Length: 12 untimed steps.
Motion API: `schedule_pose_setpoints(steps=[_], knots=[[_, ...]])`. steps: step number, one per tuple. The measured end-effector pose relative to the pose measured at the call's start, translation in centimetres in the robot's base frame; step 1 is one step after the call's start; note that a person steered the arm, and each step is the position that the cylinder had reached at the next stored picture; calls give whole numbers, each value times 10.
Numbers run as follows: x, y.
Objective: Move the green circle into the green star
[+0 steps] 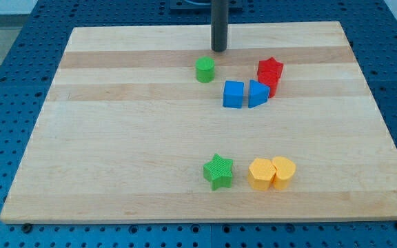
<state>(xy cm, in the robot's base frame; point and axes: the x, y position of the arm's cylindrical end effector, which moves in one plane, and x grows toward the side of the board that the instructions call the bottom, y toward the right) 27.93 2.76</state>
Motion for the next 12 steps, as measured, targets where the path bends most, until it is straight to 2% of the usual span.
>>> schedule_pose_setpoints(steps=[1,2,5,9,11,12], knots=[[38,-6],[56,-10],[74,-93],[168,-197],[145,-193],[168,-158]])
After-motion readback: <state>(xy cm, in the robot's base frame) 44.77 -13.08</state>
